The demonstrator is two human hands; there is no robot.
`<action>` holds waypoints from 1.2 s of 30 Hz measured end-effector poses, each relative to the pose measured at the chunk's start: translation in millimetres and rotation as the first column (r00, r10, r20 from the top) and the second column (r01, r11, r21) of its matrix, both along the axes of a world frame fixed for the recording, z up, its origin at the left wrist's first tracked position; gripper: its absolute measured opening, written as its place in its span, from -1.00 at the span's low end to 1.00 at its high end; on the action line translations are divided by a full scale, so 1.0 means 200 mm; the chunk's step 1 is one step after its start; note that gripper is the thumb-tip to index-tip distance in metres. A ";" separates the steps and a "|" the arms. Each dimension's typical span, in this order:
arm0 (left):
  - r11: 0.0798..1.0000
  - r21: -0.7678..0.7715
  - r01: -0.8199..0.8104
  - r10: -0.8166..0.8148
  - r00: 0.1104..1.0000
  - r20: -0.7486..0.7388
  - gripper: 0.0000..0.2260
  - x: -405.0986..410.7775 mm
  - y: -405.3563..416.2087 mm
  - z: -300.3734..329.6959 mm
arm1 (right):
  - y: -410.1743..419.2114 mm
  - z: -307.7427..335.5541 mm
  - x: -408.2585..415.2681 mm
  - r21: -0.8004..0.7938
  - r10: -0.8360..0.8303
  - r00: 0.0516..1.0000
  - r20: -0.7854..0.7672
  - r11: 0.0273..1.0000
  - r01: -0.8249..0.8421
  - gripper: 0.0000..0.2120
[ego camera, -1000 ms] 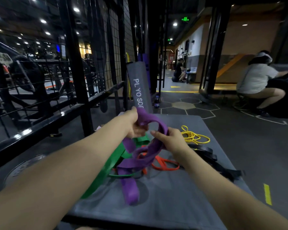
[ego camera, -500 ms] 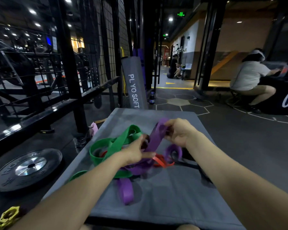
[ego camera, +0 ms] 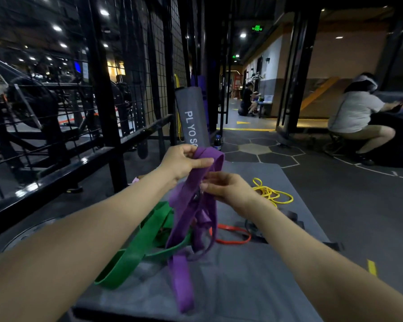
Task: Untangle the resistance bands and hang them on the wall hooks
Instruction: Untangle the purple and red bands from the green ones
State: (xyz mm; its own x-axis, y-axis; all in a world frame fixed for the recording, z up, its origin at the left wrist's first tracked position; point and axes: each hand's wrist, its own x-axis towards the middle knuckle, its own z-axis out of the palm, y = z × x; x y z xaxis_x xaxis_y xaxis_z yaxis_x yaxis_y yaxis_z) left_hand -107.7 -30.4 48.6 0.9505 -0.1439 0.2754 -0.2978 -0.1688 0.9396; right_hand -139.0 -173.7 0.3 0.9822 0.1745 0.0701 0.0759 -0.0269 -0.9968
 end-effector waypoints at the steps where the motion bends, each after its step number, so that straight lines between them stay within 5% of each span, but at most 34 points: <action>1: 1.000 -0.019 -0.017 0.016 1.000 -0.010 -0.57 0.01 0.00 0.02 | 0.03 0.00 0.01 -0.014 -0.015 0.999 0.033 1.000 0.016 -0.58; 4: 0.995 -0.070 -0.065 0.063 0.998 -0.030 -0.49 0.02 0.00 0.10 | 0.10 0.02 0.02 -0.047 -0.061 0.990 0.128 0.997 0.068 -0.61; 7: 0.996 -0.063 -0.068 0.066 0.997 -0.027 -0.56 0.03 0.00 0.17 | 0.14 0.07 0.04 -0.120 -0.087 0.966 0.243 0.986 0.119 -0.90; 12: 0.999 -0.032 -0.036 0.035 0.999 -0.024 -0.78 0.02 0.01 0.18 | 0.21 0.14 0.07 -0.102 -0.189 0.914 0.358 0.966 0.239 -0.81; 18: 0.988 0.048 -0.149 0.145 0.987 0.075 -0.79 0.07 0.12 0.07 | 0.23 0.20 0.16 -0.132 -0.265 0.927 0.267 0.942 0.307 -0.97; 21: 0.985 0.068 -0.161 0.159 0.987 0.036 -0.78 0.08 0.18 0.00 | 0.23 0.24 0.18 0.024 -0.306 0.942 0.136 0.952 0.305 -0.80; 26: 0.952 0.273 -0.139 0.122 0.989 0.079 -0.85 0.07 0.21 -0.12 | 0.23 0.29 0.20 0.130 -0.296 0.949 0.112 0.951 0.281 -0.82; 36: 0.955 0.275 -0.109 0.099 0.994 0.049 -0.74 0.08 0.28 -0.17 | 0.17 0.41 0.26 0.320 -0.326 0.944 0.047 0.900 0.295 -0.84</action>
